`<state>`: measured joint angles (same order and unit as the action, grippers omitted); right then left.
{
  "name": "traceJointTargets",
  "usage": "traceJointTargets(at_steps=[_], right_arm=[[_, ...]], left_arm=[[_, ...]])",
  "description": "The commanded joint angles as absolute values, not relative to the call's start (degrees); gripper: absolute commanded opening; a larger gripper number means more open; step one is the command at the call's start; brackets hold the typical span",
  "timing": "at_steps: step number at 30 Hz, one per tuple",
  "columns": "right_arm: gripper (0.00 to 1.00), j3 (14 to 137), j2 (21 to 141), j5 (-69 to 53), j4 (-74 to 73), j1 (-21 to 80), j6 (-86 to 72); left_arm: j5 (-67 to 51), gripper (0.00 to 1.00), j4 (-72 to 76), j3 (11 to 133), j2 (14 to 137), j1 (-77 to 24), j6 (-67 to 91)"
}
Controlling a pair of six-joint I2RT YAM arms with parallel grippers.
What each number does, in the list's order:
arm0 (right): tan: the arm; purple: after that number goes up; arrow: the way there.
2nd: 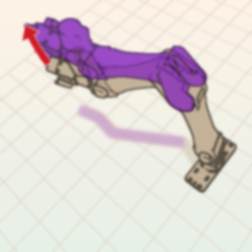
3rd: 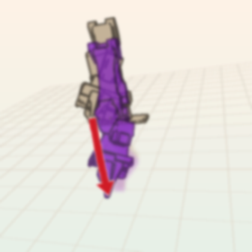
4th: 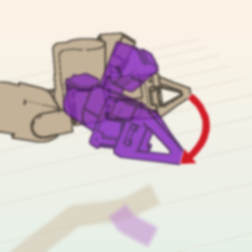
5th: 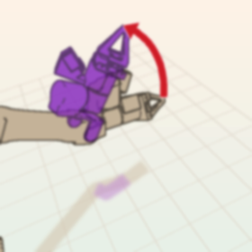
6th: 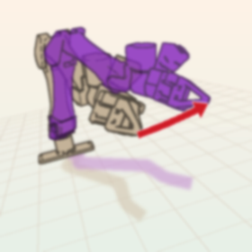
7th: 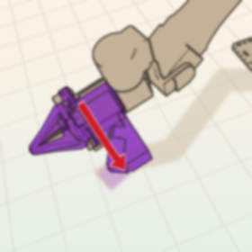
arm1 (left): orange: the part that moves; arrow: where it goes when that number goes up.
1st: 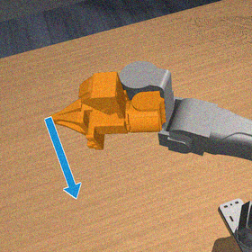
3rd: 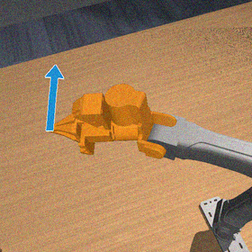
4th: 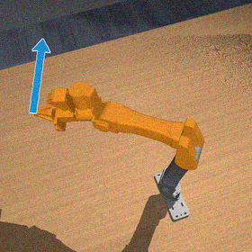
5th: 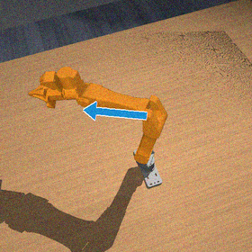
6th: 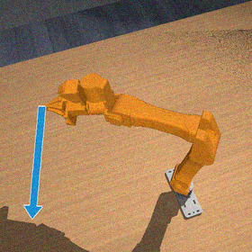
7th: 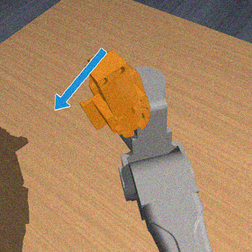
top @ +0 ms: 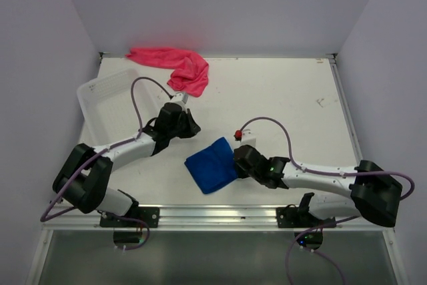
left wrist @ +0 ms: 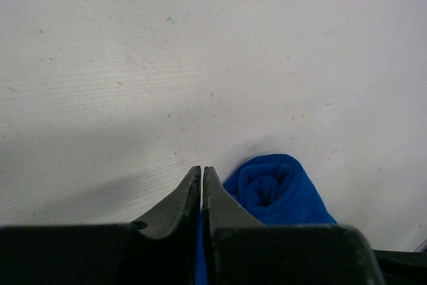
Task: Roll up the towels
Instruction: Roll the towel
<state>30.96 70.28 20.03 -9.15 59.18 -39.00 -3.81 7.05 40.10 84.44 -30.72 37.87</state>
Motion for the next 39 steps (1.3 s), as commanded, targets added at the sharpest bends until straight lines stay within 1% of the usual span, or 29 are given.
traceJointTargets(at_steps=[1,8,10,12,16,29,35,39], right_arm=[[0.00,35.3,72.6,29.3,-14.0,62.9,-39.7],[0.00,40.3,80.1,39.7,-20.1,69.3,-44.3],[0.00,43.2,82.2,43.7,-22.7,71.7,-45.6],[0.00,47.2,85.8,47.1,-28.6,73.4,-48.9],[0.00,51.8,91.0,51.1,-34.4,76.5,-52.2],[0.00,66.2,106.0,58.6,-50.4,83.0,-59.3],[0.00,70.4,109.3,60.1,-55.5,83.8,-61.9],[0.00,71.1,110.2,59.9,-55.5,83.8,-61.9]], left_arm=[[-2.5,0.08,4.8,41.7,79.8,-30.2,37.0],[-9.7,0.08,9.8,38.4,76.7,-30.3,40.3],[-10.1,0.08,10.0,38.1,76.2,-30.7,40.5],[-9.3,0.08,9.1,39.1,75.7,-32.2,40.1],[-9.8,0.09,9.7,39.5,75.6,-34.1,41.2],[-14.1,0.09,19.1,35.5,78.7,-39.1,47.6],[-14.7,0.09,22.7,34.0,80.9,-41.1,49.9],[-14.0,0.08,24.5,32.7,83.3,-42.8,51.1]])
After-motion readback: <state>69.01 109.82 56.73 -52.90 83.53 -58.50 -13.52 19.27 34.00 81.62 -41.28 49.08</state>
